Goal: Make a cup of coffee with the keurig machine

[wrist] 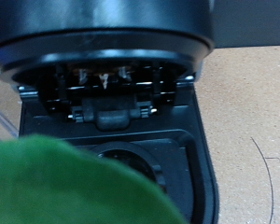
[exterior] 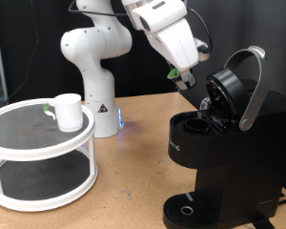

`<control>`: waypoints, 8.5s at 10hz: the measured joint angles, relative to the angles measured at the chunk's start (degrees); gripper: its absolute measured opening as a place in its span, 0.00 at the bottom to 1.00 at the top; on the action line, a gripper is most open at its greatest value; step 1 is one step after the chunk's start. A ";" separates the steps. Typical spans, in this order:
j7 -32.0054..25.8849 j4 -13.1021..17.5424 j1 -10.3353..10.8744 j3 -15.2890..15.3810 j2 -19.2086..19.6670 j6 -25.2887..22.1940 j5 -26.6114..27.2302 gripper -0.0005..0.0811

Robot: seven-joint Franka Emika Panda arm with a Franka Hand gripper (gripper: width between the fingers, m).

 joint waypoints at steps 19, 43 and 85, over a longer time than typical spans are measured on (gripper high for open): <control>0.72 -5.62 0.31 5.75 6.25 12.46 -3.43 0.57; -4.27 -8.46 -0.67 5.46 2.29 8.11 0.41 0.99; -0.40 0.94 -0.49 6.43 -2.25 0.76 12.13 0.99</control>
